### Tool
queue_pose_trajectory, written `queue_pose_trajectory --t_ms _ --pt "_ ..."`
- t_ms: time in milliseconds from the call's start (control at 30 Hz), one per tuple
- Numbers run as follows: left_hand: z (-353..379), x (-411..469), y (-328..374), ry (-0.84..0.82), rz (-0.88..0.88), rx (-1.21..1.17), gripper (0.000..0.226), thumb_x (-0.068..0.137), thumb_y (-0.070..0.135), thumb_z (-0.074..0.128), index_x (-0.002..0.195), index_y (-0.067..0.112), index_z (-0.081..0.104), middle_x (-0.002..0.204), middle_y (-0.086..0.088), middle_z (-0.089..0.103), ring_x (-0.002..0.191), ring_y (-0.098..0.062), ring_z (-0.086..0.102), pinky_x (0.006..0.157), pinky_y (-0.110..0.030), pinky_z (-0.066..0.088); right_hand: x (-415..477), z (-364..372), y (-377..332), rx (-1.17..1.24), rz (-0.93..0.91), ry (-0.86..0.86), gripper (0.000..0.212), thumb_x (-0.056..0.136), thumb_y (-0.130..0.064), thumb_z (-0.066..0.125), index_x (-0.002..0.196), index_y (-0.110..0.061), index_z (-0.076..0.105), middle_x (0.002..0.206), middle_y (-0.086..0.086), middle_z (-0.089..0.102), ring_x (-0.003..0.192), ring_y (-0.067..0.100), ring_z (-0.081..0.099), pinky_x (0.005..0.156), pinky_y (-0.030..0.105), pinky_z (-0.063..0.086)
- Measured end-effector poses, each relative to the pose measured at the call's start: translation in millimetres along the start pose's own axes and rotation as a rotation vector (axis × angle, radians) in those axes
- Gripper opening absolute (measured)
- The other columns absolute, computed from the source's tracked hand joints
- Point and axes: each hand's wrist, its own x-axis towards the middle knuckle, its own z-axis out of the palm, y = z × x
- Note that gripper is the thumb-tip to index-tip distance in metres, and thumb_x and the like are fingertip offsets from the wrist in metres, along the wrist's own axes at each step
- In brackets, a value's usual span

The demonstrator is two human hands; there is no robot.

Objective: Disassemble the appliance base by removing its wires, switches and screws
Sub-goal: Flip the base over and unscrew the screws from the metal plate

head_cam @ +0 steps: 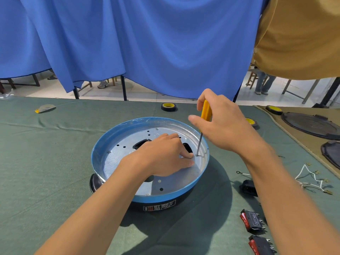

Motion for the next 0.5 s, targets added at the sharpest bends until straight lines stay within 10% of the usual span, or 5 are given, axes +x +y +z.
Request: queue_pose_trajectory --t_ms 500 --pt "1.3 1.1 -1.6 -0.003 0.005 0.011 0.035 0.095 0.052 0.047 0.127 0.045 0.059 0.116 0.006 0.049 0.113 -0.017 0.040 0.097 -0.045 0.040 0.1 -0.5 4.1 -0.106 0.141 0.123 0.026 0.089 -0.045 0.060 0.091 -0.021 0.048 0.078 0.003 0.054 0.081 0.029 0.053 0.064 0.039 0.045"
